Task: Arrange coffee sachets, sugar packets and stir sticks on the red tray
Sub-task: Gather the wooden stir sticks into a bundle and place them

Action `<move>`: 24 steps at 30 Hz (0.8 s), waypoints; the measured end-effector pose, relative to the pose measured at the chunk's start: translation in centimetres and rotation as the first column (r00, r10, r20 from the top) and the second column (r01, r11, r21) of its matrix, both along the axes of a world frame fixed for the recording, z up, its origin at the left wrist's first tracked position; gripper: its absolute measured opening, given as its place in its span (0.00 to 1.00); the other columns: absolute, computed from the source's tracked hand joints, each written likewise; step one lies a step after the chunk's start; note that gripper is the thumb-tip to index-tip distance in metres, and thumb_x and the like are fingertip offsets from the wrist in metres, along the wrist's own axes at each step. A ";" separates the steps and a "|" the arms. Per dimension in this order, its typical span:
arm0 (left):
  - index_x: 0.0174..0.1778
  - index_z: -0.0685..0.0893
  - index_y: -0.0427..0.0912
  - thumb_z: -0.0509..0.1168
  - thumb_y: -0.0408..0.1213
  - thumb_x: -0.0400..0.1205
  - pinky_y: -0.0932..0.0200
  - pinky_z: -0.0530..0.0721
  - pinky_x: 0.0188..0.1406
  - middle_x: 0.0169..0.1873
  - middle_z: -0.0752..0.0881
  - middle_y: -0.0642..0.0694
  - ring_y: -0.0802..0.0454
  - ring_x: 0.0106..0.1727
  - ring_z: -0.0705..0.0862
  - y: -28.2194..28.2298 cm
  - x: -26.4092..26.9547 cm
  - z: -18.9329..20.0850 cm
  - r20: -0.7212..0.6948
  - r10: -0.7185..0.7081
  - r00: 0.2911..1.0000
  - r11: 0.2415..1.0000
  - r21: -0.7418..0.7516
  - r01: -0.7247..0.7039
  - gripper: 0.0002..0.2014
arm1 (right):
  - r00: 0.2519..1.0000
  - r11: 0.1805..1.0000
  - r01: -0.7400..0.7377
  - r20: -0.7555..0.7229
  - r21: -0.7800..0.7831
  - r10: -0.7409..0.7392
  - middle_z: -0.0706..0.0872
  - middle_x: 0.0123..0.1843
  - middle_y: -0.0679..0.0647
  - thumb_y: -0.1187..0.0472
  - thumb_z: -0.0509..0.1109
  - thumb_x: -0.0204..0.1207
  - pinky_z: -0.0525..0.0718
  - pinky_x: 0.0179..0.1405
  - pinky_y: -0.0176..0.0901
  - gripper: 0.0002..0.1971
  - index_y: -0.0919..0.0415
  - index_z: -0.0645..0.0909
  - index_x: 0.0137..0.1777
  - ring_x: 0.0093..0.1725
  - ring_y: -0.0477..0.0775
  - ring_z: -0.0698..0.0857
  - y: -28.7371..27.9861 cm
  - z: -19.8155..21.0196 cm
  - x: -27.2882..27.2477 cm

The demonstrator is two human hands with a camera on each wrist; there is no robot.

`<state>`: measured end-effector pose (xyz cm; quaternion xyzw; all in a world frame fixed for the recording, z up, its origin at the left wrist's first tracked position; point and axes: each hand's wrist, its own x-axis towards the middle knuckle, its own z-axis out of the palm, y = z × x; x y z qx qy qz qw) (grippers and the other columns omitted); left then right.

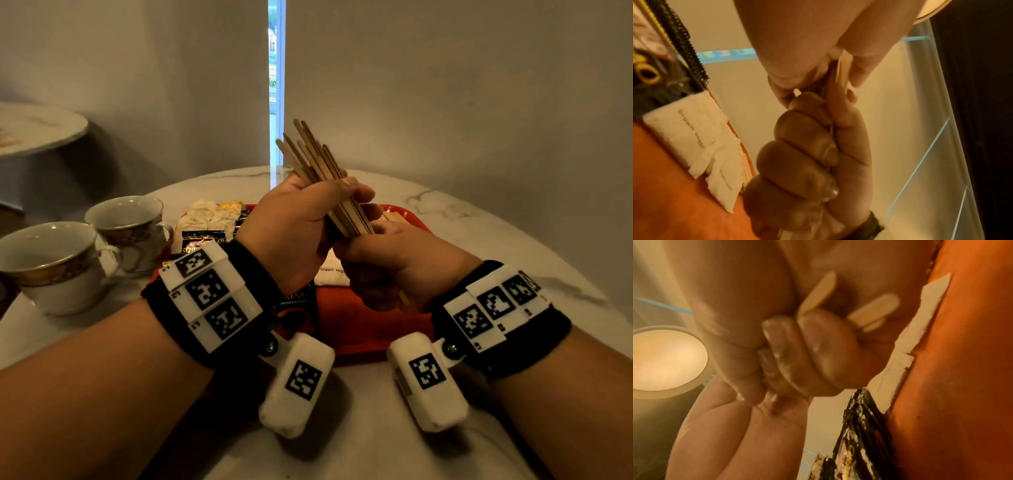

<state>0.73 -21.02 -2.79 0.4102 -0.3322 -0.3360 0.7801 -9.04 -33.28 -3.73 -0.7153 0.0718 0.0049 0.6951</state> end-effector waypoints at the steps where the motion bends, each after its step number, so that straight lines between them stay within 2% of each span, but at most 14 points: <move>1: 0.45 0.80 0.41 0.66 0.34 0.83 0.46 0.89 0.46 0.38 0.87 0.45 0.43 0.47 0.88 0.1 0.1 0.0 0.009 -0.042 0.999 0.999 -0.001 0.042 0.02 | 0.999 0.999 -0.035 -0.012 0.023 0.035 0.67 0.25 0.53 0.61 0.69 0.80 0.66 0.21 0.38 0.08 0.57 0.75 0.39 0.20 0.50 0.65 -0.1 0.0 -0.1; 4: 0.39 0.81 0.44 0.69 0.38 0.77 0.51 0.86 0.42 0.35 0.83 0.47 0.48 0.43 0.86 0.5 0.1 -0.1 0.040 -0.122 0.992 0.992 0.020 0.121 0.04 | 0.980 0.979 -0.185 -0.061 0.088 0.191 0.68 0.23 0.51 0.61 0.70 0.75 0.65 0.20 0.36 0.07 0.57 0.76 0.37 0.18 0.48 0.68 -0.5 -0.1 -0.2; 7: 0.40 0.79 0.43 0.69 0.37 0.77 0.53 0.83 0.41 0.32 0.80 0.47 0.49 0.38 0.83 0.6 -0.2 -0.2 0.144 -0.147 0.979 0.988 0.057 0.141 0.05 | 0.948 0.944 -0.295 -0.078 0.146 0.308 0.71 0.23 0.50 0.59 0.70 0.75 0.63 0.20 0.36 0.07 0.58 0.77 0.38 0.18 0.46 0.70 -0.9 -0.3 -0.3; 10: 0.38 0.77 0.40 0.69 0.39 0.78 0.53 0.83 0.37 0.32 0.80 0.45 0.46 0.37 0.83 0.4 -0.5 -0.2 0.183 -0.089 0.979 0.994 0.084 0.075 0.09 | 0.944 0.939 -0.322 -0.042 0.123 0.329 0.76 0.24 0.52 0.59 0.70 0.73 0.60 0.21 0.39 0.06 0.57 0.82 0.36 0.18 0.46 0.70 -1.0 -0.5 -0.2; 13: 0.34 0.77 0.41 0.70 0.47 0.80 0.49 0.85 0.40 0.32 0.80 0.45 0.45 0.40 0.84 0.3 -0.7 0.1 0.170 0.039 0.985 0.994 0.091 -0.055 0.15 | 0.954 0.951 -0.299 0.022 0.079 0.299 0.81 0.29 0.55 0.59 0.73 0.70 0.69 0.21 0.36 0.03 0.58 0.83 0.38 0.21 0.49 0.75 -0.7 -0.5 0.2; 15: 0.35 0.77 0.42 0.69 0.48 0.83 0.47 0.88 0.43 0.32 0.79 0.46 0.46 0.42 0.86 0.3 -0.6 0.4 0.111 0.109 0.988 0.991 0.070 -0.117 0.16 | 0.971 0.967 -0.239 0.050 0.088 0.235 0.83 0.34 0.57 0.59 0.74 0.69 0.76 0.22 0.38 0.05 0.58 0.84 0.44 0.25 0.51 0.80 -0.8 -0.5 0.4; 17: 0.36 0.79 0.44 0.68 0.48 0.83 0.42 0.87 0.46 0.31 0.80 0.48 0.47 0.43 0.90 0.4 -0.7 0.9 0.036 0.184 0.982 0.982 0.023 -0.185 0.15 | 0.987 0.976 -0.156 0.073 0.152 0.146 0.85 0.38 0.59 0.59 0.73 0.72 0.78 0.23 0.39 0.11 0.61 0.83 0.53 0.28 0.52 0.82 -0.9 -0.4 0.3; 20: 0.34 0.80 0.44 0.66 0.46 0.85 0.42 0.88 0.46 0.27 0.82 0.49 0.45 0.42 0.91 0.4 -0.4 1.6 -0.020 0.290 0.957 0.954 -0.071 -0.290 0.15 | 0.998 0.963 0.049 0.021 0.266 -0.057 0.86 0.41 0.57 0.42 0.67 0.76 0.79 0.28 0.42 0.24 0.63 0.81 0.60 0.32 0.52 0.83 -1.0 0.2 0.6; 22: 0.39 0.79 0.41 0.65 0.45 0.86 0.39 0.90 0.51 0.28 0.84 0.48 0.43 0.45 0.92 0.6 -0.1 1.8 -0.051 0.332 0.942 0.934 -0.122 -0.336 0.13 | 0.973 0.888 0.225 -0.051 0.401 -0.224 0.87 0.47 0.61 0.33 0.60 0.78 0.82 0.36 0.46 0.36 0.69 0.79 0.65 0.37 0.56 0.85 -1.1 0.5 1.1; 24: 0.41 0.78 0.41 0.64 0.46 0.86 0.40 0.90 0.53 0.29 0.85 0.48 0.42 0.49 0.92 0.5 0.1 1.8 -0.056 0.363 0.930 0.919 -0.143 -0.367 0.13 | 0.936 0.778 0.335 -0.093 0.531 -0.339 0.88 0.56 0.67 0.29 0.55 0.80 0.85 0.47 0.51 0.44 0.75 0.76 0.69 0.50 0.62 0.88 -1.2 0.6 1.5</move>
